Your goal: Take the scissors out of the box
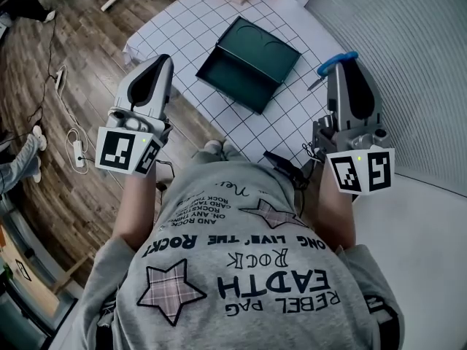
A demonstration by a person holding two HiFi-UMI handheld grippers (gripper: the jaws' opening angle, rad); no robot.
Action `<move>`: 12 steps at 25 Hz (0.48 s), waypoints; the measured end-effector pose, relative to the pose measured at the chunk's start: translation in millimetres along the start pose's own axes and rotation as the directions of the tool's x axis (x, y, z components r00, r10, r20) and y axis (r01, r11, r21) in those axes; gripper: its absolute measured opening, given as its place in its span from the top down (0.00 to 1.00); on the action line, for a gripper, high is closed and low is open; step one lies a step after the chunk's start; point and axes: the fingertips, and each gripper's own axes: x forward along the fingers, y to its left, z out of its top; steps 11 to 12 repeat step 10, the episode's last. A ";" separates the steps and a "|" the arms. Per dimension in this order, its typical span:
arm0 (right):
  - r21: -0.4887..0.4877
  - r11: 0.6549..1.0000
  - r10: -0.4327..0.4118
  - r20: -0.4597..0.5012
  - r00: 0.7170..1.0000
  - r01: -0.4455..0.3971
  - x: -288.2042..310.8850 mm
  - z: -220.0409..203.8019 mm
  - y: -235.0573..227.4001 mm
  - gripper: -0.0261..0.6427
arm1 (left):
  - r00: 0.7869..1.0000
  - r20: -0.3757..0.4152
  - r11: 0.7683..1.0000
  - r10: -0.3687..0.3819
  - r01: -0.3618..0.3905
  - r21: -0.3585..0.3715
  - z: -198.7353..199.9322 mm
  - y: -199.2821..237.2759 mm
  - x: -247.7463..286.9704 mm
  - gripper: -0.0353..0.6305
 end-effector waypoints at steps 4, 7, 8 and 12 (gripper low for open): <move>-0.003 1.000 -0.002 0.004 1.000 0.002 -1.2 2.0 -0.4 0.84 | 1.000 0.000 1.000 -0.003 0.003 -0.001 0.5 -2.0 0.6 0.94; -0.003 1.000 -0.004 0.003 1.000 0.004 -1.9 2.2 -0.3 0.84 | 1.000 -0.002 1.000 -0.006 0.006 -0.002 0.8 -2.7 1.1 0.94; -0.003 1.000 -0.005 0.003 1.000 0.005 -2.2 2.3 -0.1 0.84 | 1.000 -0.001 1.000 -0.007 0.007 -0.002 1.0 -2.8 1.1 0.94; -0.004 1.000 -0.005 0.004 1.000 0.006 -2.7 2.6 0.4 0.84 | 1.000 -0.001 1.000 -0.009 0.009 -0.002 1.3 -3.1 1.0 0.94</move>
